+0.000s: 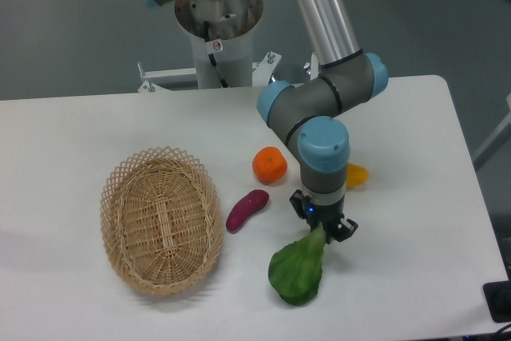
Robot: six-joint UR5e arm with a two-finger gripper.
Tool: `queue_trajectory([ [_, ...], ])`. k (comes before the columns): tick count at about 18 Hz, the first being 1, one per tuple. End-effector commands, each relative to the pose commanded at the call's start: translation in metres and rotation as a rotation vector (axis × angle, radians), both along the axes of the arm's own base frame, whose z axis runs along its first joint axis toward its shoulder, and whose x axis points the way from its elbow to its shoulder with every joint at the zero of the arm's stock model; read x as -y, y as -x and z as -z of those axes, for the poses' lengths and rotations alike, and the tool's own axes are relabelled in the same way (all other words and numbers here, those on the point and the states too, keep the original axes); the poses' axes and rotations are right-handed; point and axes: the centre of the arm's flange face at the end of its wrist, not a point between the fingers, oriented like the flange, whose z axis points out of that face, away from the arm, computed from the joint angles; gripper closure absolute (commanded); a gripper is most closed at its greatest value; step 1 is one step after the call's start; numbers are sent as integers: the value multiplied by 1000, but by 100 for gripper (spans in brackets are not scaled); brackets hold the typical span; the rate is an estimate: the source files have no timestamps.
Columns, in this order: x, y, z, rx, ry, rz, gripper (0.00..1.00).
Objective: Pick up the green vegetable from the table
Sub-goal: 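Close the gripper on the bok choy stem, then lift the bok choy up off the table by its stem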
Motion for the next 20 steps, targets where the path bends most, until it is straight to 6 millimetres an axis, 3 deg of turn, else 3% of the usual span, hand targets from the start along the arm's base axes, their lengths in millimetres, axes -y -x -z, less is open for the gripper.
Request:
queue_trajectory([
  [7,11,-7,-89,-15,-212,23,68],
  [12,41,-4,-137,9,-211,-45,68],
  [15,55,8,-155,72,-165,-64,68],
  [18,58,16,-189,90,-140,-41,68],
  [20,63,23,-201,85,-137,-36,68],
])
